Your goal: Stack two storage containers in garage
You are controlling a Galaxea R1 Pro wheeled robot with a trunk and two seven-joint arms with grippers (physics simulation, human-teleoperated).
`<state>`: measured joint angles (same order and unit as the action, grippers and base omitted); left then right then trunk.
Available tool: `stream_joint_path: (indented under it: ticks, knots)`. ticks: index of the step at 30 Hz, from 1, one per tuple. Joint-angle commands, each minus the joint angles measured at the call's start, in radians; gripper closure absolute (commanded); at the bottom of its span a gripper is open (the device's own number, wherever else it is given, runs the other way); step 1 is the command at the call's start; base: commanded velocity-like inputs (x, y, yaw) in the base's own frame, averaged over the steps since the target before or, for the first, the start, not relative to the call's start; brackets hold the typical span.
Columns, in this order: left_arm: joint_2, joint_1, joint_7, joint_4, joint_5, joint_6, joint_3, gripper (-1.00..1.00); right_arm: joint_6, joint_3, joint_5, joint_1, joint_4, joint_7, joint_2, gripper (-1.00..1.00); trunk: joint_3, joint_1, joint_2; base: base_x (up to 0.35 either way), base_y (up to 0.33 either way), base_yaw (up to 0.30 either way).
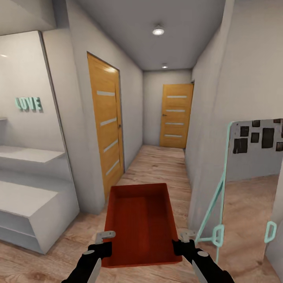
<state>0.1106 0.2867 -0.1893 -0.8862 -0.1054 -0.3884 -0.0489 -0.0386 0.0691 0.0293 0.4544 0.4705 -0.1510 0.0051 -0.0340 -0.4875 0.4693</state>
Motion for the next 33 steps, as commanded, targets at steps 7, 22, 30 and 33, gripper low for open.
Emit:
stream_joint_path:
  ticks: [7, 22, 30, 33]
  knots:
    - [0.000, 0.000, -0.015, -0.003, 0.029, 0.000, 0.004, 1.00, -0.004, -0.008, 0.009, 0.000, 0.000, -0.048, 0.004, 1.00, 0.000, -0.001, 0.001, 0.310, 0.163, 0.000]
    - [0.000, 0.000, -0.015, -0.003, 0.029, 0.000, 0.004, 1.00, -0.004, -0.008, 0.009, 0.000, 0.000, -0.048, 0.004, 1.00, 0.000, -0.001, 0.001, 0.311, 0.083, -0.214]
    - [0.000, 0.000, -0.015, -0.003, 0.029, 0.000, 0.004, 1.00, -0.004, -0.008, 0.009, 0.000, 0.000, -0.048, 0.004, 1.00, 0.000, -0.001, 0.001, 0.316, 0.013, -0.220]
    - [0.000, 0.000, -0.015, -0.003, 0.029, 0.000, 0.004, 1.00, -0.004, -0.008, 0.009, 0.000, 0.000, -0.048, 0.004, 1.00, 0.000, -0.001, 0.001, 0.316, 0.050, -0.038]
